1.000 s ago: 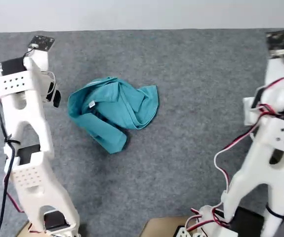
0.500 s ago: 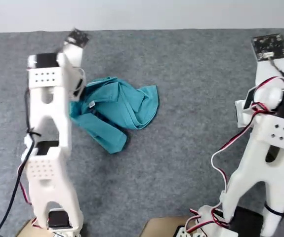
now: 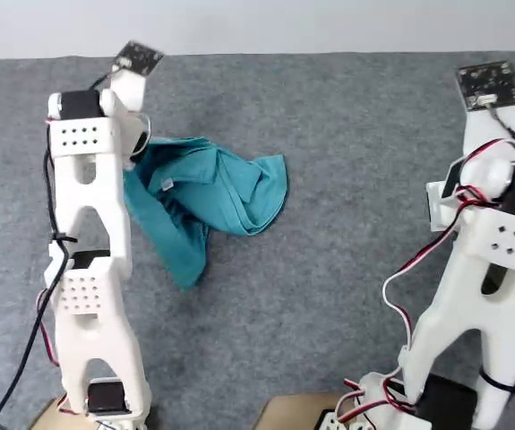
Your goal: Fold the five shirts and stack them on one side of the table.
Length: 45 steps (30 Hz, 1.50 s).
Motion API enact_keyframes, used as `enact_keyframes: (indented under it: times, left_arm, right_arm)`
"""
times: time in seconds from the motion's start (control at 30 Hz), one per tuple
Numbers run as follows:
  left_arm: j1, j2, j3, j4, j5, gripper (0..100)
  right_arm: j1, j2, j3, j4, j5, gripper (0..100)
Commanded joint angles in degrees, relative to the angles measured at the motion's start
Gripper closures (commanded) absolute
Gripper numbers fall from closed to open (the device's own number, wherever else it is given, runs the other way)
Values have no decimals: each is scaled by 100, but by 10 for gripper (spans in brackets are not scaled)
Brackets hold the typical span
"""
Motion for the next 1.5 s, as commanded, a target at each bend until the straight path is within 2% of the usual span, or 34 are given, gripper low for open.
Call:
enact_keyframes:
  times: [0.0, 0.1, 0.33, 0.47, 0.57, 0.7, 0.87, 0.97, 1.1, 1.17, 1.3, 1.47]
  left_arm:
    - [176, -299, -1165, 229, 53, 996]
    - [431, -862, -1560, 220, 158, 996]
    - [1468, -2593, -1587, 202, 158, 995]
    - [1591, -3358, -1569, 202, 158, 995]
    - [1152, -3648, -1560, 211, 158, 995]
    - [158, -3684, -1068, 211, 158, 995]
    - [-1187, -3604, 365, 202, 105, 995]
    - [-1820, -3349, 1473, 185, -290, 994]
    - [-2734, -2743, 2659, -492, -501, 987]
    - [-3147, -2426, 2949, -862, -703, 935]
    - [-3684, -1960, 2985, -1345, -818, 840]
    - [-3877, -1864, 2721, -1582, -1169, 826]
  right_arm:
    - [-31, -233, -18, 215, 44, 990]
    - [-31, -233, -18, 215, 44, 990]
    - [-31, -233, -18, 215, 44, 990]
    - [-48, -233, -18, 215, 53, 990]
    - [-57, -215, -18, 215, 53, 990]
    - [-57, -189, -18, 215, 53, 990]
    - [-57, -180, -18, 215, 53, 990]
    - [-57, -180, -18, 215, 53, 990]
    - [-57, -180, -18, 215, 53, 990]
    - [-57, -180, -18, 215, 53, 990]
    - [-57, -180, -18, 215, 53, 990]
    - [-57, -180, -9, 215, 53, 990]
